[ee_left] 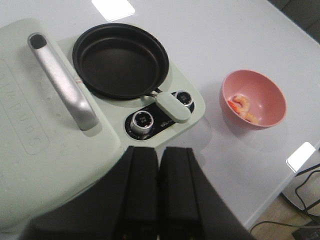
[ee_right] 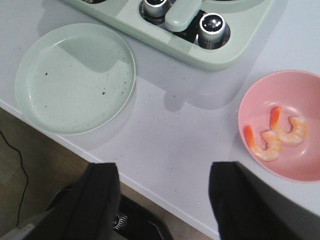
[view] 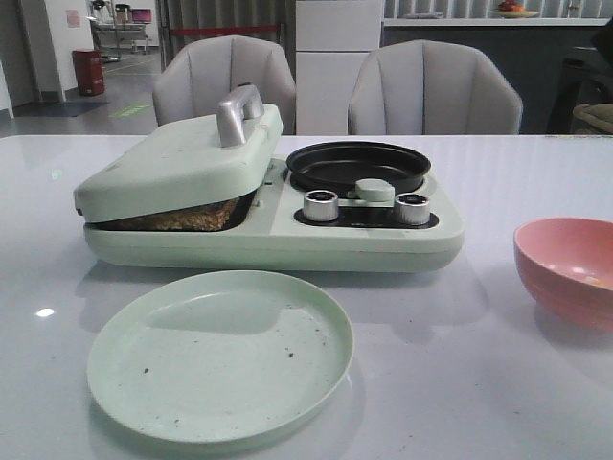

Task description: Make breakfast with bread and shrimp

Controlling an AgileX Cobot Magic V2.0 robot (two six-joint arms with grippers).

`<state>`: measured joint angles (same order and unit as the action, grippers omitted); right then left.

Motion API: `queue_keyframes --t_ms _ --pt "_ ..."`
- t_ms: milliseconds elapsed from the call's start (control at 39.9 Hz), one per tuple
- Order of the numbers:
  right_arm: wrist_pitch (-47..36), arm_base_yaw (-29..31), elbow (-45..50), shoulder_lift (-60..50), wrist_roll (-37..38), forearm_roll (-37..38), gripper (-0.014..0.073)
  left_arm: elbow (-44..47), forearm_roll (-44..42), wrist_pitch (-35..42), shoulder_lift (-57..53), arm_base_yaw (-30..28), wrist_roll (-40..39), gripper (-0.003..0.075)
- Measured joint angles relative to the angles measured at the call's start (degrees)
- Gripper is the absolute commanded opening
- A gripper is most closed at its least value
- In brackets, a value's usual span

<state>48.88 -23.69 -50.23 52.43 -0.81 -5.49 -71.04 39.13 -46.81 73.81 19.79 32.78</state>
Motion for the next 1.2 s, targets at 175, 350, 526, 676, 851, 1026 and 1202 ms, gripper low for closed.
queue_keyframes --t_ms 175,350,526,676,851,1026,1202 --pt "0.0 0.0 0.0 0.0 0.0 0.0 0.0495 7.2 -0.6 0.6 -7.5 1.4 0.0 0.0101" --pt "0.0 0.0 0.0 0.0 0.0 0.0 0.0495 14.0 -1.1 0.6 -15.4 1.5 0.0 0.0101" --pt "0.0 0.0 0.0 0.0 0.0 0.0 0.0495 19.8 -1.2 0.6 -23.0 1.5 0.0 0.0101" --pt "0.0 0.0 0.0 0.0 0.0 0.0 0.0495 23.4 -1.3 0.6 -28.6 1.6 0.0 0.0101" --pt "-0.1 0.0 0.0 0.0 0.0 0.0 0.0495 25.8 -1.3 0.6 -32.8 1.6 0.0 0.0101" --pt "-1.0 0.0 0.0 0.0 0.0 0.0 0.0495 26.0 -2.1 0.6 -33.5 1.6 -1.3 0.0102" --pt "-1.0 0.0 0.0 0.0 0.0 1.1 0.0495 26.0 -13.8 0.6 -33.5 1.6 -11.8 0.0102"
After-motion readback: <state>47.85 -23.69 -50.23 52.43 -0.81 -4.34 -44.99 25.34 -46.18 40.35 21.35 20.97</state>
